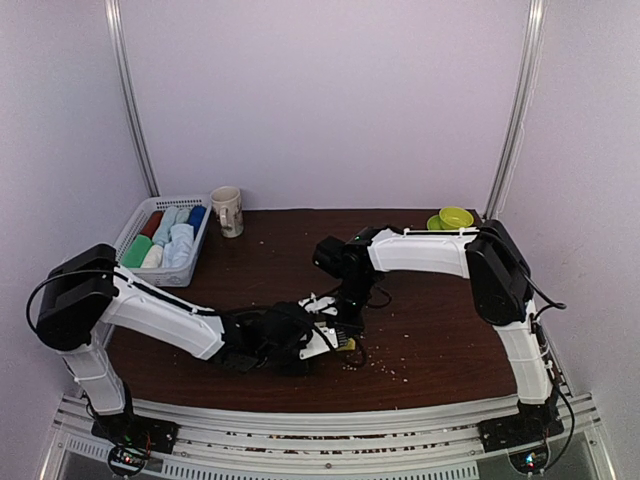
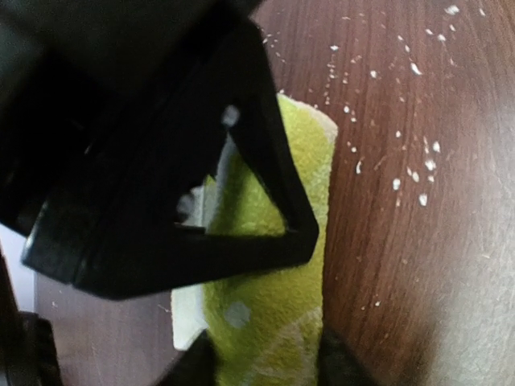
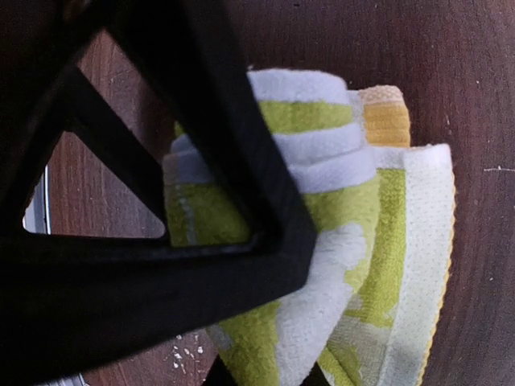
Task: Roll the towels
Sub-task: Roll the towel at the center of the board.
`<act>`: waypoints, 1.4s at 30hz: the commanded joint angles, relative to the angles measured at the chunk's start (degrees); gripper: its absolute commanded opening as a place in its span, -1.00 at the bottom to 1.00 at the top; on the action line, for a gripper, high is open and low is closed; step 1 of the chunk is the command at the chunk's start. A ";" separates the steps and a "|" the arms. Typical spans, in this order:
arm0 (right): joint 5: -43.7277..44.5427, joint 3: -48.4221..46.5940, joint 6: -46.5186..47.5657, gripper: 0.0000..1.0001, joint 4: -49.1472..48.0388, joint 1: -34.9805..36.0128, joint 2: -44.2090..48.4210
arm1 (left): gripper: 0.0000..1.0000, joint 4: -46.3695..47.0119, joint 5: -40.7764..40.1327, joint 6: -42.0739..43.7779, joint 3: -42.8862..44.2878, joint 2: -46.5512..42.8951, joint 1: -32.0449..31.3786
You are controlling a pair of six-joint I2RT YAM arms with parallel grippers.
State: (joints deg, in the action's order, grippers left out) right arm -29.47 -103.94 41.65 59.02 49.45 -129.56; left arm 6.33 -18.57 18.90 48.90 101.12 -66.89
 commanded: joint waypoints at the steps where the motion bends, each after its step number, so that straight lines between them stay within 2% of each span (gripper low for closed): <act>1: 1.72 2.23 0.33 -1.00 3.20 0.28 -4.29 | -0.40 -6.52 7.55 -0.24 3.36 2.81 0.46; 7: 2.40 3.64 -2.45 -1.00 1.22 -1.03 -1.15 | -0.84 -13.55 14.26 -3.70 6.98 6.65 2.54; 8: 2.69 4.18 -3.45 -0.93 0.49 -1.35 -0.22 | -0.91 -14.09 14.75 -4.53 7.40 7.04 3.08; 9: 3.34 5.17 -4.63 -0.41 -0.65 -1.80 0.95 | -0.95 -14.67 15.55 -5.43 7.60 7.29 3.62; 10: 3.99 6.24 -5.25 0.65 -1.67 -2.35 2.21 | -1.00 -15.09 16.98 -6.40 7.76 7.41 4.22; 11: 4.03 7.68 -5.67 0.96 -2.84 -2.90 3.94 | -1.00 -15.33 17.85 -7.35 7.78 7.36 4.82; 20: 7.13 21.45 -16.10 1.00 -17.83 -8.78 20.63 | -1.00 -17.06 29.17 -14.46 9.35 7.54 9.00; 23: 11.41 25.31 -24.20 1.00 -23.85 -10.77 24.73 | -1.00 -17.37 32.22 -17.29 10.76 8.48 10.45; 26: 11.11 29.36 -30.01 1.00 -27.97 -11.88 27.70 | -1.00 -18.27 33.44 -20.61 13.23 11.16 10.96; 30: 11.53 38.79 -39.64 1.00 -38.61 -12.48 33.78 | -1.00 -19.45 34.23 -25.89 16.26 15.72 11.83; 33: 17.05 46.52 -50.25 1.00 -47.87 -13.28 38.26 | -1.00 -18.26 36.92 -30.70 16.92 17.49 13.47; 35: 19.70 50.66 -55.76 1.00 -51.50 -13.86 41.13 | -1.00 -16.82 38.72 -34.20 16.93 17.98 14.14; 37: 18.68 54.00 -60.22 1.00 -54.94 -14.98 44.08 | -1.00 -15.52 40.14 -36.44 17.05 18.27 14.57; 39: 18.74 57.02 -63.90 1.00 -57.53 -15.96 46.85 | -1.00 -15.09 40.63 -38.45 17.87 19.02 14.75; 42: 22.62 57.01 -66.59 1.00 -54.64 -16.65 49.13 | -1.00 -15.90 40.82 -40.77 20.07 20.82 14.91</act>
State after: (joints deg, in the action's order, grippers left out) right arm -12.45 -47.31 -15.59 8.93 33.91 -84.23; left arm -2.61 22.50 -15.57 69.04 115.85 -52.18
